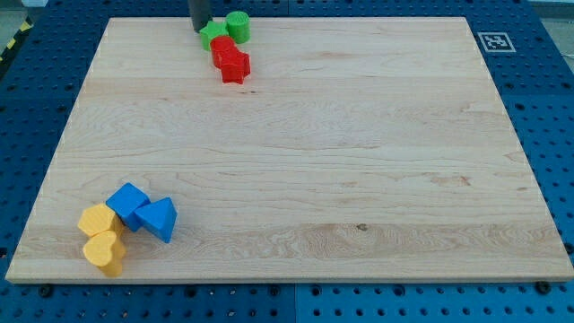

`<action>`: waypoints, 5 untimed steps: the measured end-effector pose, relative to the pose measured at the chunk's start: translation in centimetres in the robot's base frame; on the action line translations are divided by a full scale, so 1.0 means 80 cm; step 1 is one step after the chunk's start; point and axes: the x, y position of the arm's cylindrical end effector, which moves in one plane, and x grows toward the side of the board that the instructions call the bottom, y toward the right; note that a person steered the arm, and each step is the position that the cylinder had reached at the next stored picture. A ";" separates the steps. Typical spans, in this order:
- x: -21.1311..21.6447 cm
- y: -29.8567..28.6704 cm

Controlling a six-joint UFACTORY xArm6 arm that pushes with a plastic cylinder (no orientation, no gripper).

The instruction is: Push the green circle to the top center

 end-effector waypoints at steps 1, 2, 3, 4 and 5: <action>0.010 0.021; 0.009 0.033; -0.001 0.030; -0.012 0.009; -0.008 0.013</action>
